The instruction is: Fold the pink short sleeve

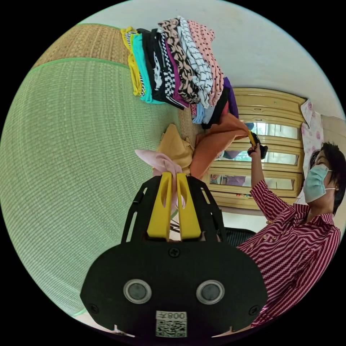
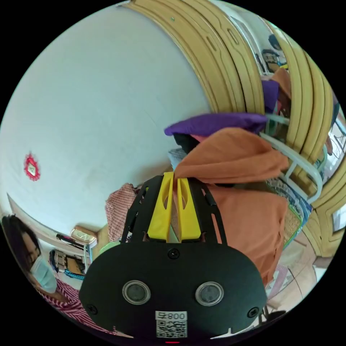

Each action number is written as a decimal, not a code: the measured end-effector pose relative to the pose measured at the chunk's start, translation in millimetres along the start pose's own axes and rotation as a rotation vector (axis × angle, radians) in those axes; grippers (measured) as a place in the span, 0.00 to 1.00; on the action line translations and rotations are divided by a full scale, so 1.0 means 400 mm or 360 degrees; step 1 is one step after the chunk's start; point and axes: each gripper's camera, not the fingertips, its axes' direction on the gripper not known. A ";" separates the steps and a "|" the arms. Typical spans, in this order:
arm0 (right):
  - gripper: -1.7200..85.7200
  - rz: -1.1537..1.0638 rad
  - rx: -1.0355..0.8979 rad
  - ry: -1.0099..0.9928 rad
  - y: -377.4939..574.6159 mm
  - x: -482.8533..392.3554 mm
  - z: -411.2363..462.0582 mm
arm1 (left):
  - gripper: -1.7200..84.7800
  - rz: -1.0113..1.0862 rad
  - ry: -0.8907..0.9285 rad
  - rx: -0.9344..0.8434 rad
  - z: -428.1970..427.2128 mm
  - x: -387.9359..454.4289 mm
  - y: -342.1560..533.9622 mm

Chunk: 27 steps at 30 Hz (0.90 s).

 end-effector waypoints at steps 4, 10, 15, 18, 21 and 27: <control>0.03 0.0203 -0.0303 -0.0130 0.157 0.170 0.277 | 0.04 -0.0054 -0.0017 0.0066 -0.050 -0.009 0.082; 0.03 0.0136 -0.0585 -0.0250 0.465 0.247 0.497 | 0.04 -0.0068 0.0019 0.0103 -0.062 -0.014 0.163; 0.07 0.0008 -0.0871 -0.0393 0.720 0.215 0.632 | 0.05 -0.0057 0.0073 0.0124 -0.067 -0.016 0.227; 0.09 -0.0076 -0.0999 -0.0531 0.882 0.163 0.696 | 0.05 -0.0035 0.0096 0.0123 -0.081 -0.015 0.278; 0.10 -0.0201 -0.1175 -0.0596 1.035 0.099 0.763 | 0.05 -0.0019 0.0126 0.0138 -0.105 -0.023 0.341; 0.10 -0.0415 -0.1279 -0.0675 1.262 0.002 0.835 | 0.05 -0.0009 0.0206 0.0272 -0.198 -0.071 0.507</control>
